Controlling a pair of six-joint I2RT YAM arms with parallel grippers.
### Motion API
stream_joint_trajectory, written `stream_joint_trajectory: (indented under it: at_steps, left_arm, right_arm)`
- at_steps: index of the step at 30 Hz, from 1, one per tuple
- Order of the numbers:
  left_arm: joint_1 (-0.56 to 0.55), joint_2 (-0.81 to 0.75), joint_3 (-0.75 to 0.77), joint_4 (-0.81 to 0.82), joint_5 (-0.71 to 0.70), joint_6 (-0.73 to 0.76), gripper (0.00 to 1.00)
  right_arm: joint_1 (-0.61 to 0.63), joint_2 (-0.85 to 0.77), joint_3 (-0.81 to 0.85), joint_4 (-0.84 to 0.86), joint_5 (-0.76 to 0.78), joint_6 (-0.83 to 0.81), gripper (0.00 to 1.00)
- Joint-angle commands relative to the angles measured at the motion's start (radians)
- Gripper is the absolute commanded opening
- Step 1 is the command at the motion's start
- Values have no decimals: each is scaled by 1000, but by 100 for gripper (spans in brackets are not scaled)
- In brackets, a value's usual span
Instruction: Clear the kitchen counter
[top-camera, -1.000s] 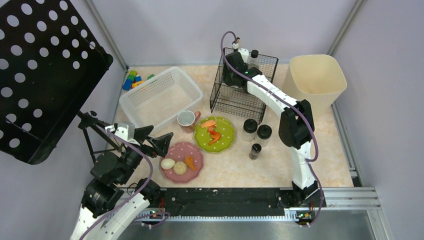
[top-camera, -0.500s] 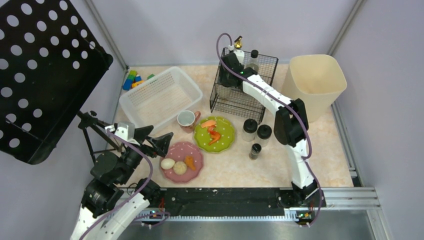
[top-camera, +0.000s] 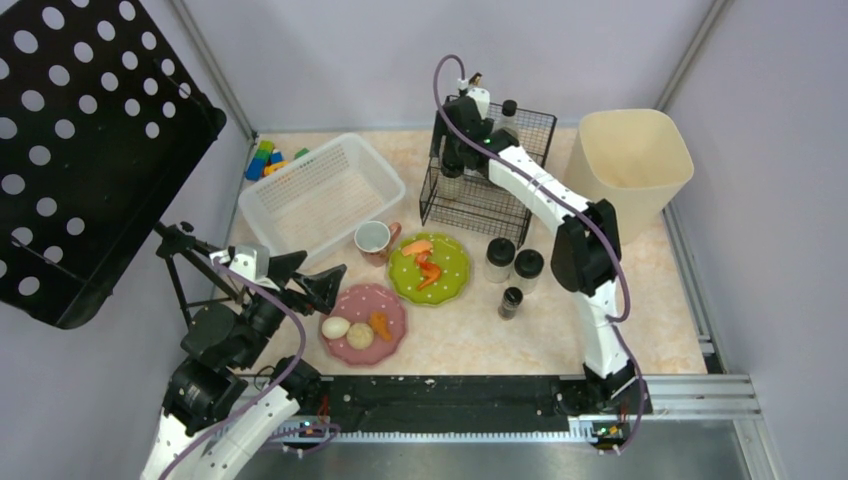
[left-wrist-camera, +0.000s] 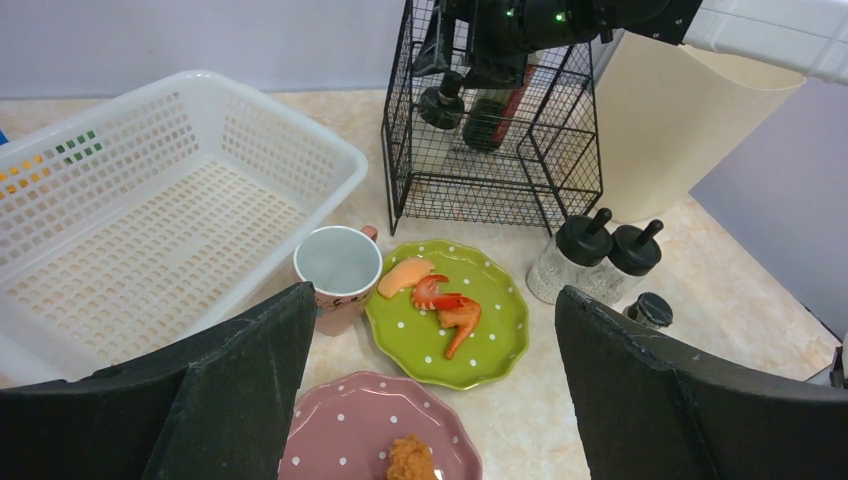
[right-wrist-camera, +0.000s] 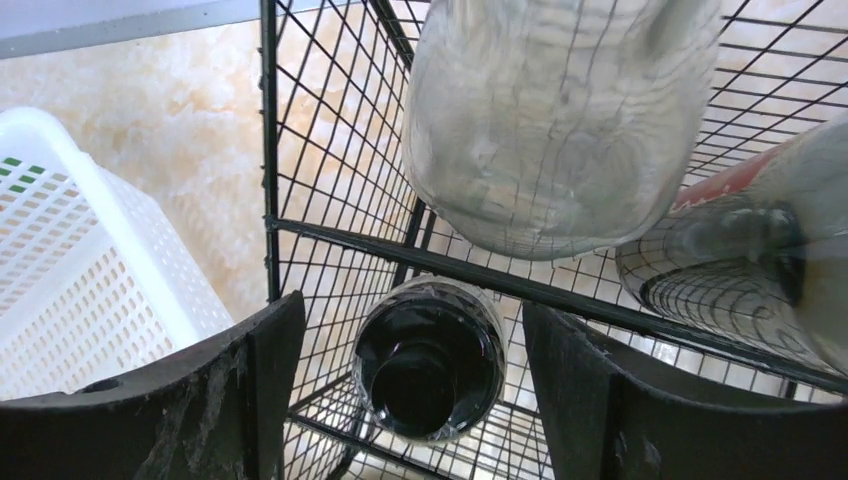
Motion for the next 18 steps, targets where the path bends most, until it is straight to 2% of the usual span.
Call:
stream_joint_trajectory:
  at_steps: [1, 7, 12, 18]
  left_arm:
    - [7, -6, 3, 26, -1, -1, 94]
    - [7, -5, 3, 26, -1, -1, 94]
    - [6, -6, 2, 24, -1, -1, 94]
    - [7, -2, 2, 25, 0, -1, 94]
  right_arm:
    - [24, -136, 11, 43, 17, -31, 79]
    - [36, -305, -145, 77, 28, -43, 79]
    - [36, -496, -366, 126, 2, -47, 79]
    - [36, -749, -585, 96, -10, -90, 79]
